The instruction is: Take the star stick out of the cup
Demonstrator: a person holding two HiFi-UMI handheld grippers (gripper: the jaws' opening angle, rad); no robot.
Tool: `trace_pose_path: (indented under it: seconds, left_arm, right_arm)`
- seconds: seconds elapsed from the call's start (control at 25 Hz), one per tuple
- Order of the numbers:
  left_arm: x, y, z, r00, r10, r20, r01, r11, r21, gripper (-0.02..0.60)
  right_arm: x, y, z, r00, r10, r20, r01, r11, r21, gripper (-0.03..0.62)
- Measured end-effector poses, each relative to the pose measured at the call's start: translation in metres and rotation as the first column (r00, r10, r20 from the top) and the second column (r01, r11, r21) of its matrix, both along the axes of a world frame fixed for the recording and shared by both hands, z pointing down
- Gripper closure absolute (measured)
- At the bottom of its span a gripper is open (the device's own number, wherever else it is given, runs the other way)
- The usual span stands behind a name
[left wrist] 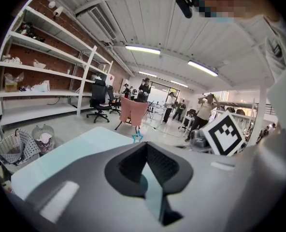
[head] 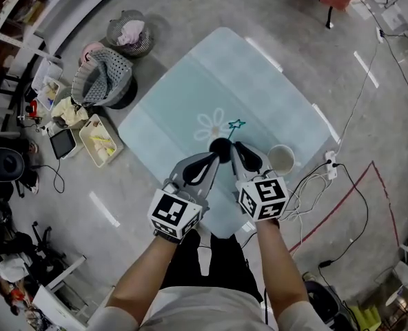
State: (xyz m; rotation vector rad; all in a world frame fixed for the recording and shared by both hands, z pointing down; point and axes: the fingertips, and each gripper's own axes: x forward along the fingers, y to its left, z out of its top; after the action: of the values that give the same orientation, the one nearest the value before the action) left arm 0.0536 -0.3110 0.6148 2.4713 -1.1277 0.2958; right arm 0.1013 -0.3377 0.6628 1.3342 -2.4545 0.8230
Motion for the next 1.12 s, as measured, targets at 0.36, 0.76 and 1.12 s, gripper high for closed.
trace_pose_path:
  seconds: [0.36, 0.76, 1.12]
  left_arm:
    - [-0.003, 0.0, 0.011, 1.0, -0.019, 0.006, 0.019, 1.0, -0.017, 0.575]
    - [-0.008, -0.002, 0.013, 0.999, -0.047, 0.011, 0.047, 0.999, -0.022, 0.575]
    - [-0.012, -0.005, 0.013, 0.998, -0.055, 0.004, 0.056, 0.998, -0.024, 0.575]
  right_arm:
    - [-0.006, -0.014, 0.033, 0.999, -0.027, -0.046, 0.025, 0.999, -0.048, 0.545]
    - [-0.01, -0.027, 0.05, 0.996, -0.043, -0.082, 0.037, 0.996, -0.077, 0.548]
    - [-0.009, -0.027, 0.043, 0.995, -0.044, -0.089, 0.038, 0.997, -0.064, 0.565]
